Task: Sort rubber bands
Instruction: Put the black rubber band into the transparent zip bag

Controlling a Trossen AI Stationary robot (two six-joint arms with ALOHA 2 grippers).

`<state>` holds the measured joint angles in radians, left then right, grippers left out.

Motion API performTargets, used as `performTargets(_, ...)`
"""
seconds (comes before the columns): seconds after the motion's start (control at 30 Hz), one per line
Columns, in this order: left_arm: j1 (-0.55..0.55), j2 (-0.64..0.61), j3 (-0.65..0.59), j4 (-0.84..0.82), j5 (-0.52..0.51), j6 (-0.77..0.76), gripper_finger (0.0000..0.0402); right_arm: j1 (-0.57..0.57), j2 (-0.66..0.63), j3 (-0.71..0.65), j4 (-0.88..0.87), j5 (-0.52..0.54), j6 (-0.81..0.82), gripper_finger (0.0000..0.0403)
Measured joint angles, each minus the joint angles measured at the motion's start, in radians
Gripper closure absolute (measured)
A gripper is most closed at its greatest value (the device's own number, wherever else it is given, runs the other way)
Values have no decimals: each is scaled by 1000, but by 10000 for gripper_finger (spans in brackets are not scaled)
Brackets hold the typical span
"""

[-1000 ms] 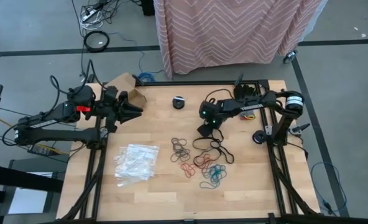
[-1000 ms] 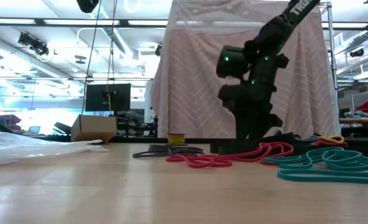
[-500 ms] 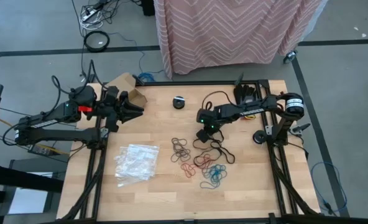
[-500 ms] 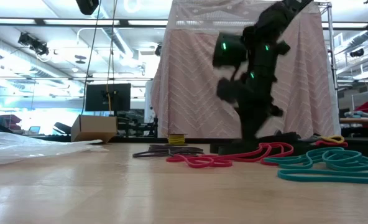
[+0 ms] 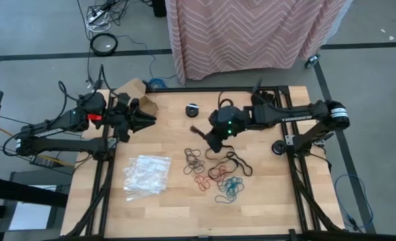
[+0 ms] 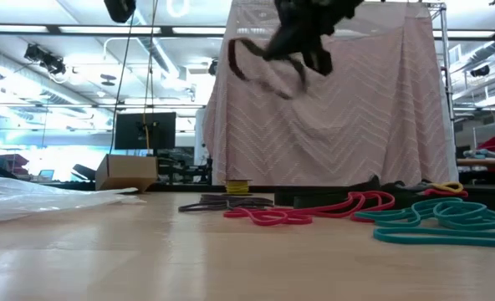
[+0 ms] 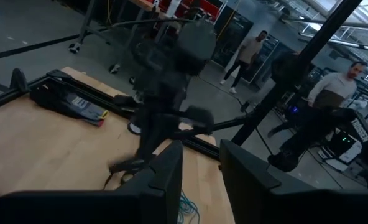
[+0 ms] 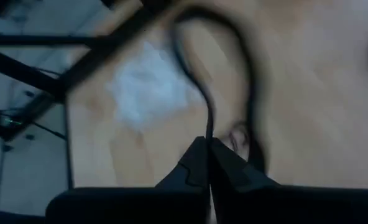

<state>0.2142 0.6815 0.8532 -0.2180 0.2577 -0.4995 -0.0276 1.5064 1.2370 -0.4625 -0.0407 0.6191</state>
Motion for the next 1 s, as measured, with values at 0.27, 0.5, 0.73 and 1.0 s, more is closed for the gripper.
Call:
performTargets(0.27,0,-1,0,-7,8,-1,287,124,124,-1,35,-90,56,403)
performTargets(0.5,0,-1,0,-25,9,-1,287,184,239,-1,22,-72,136,403)
performTargets(0.73,0,-1,0,-57,30,-2,287,183,266,-48,-120,-34,176,403)
performTargets(1.0,0,-1,0,-94,35,16,287,183,196,-133,-85,-23,236,386)
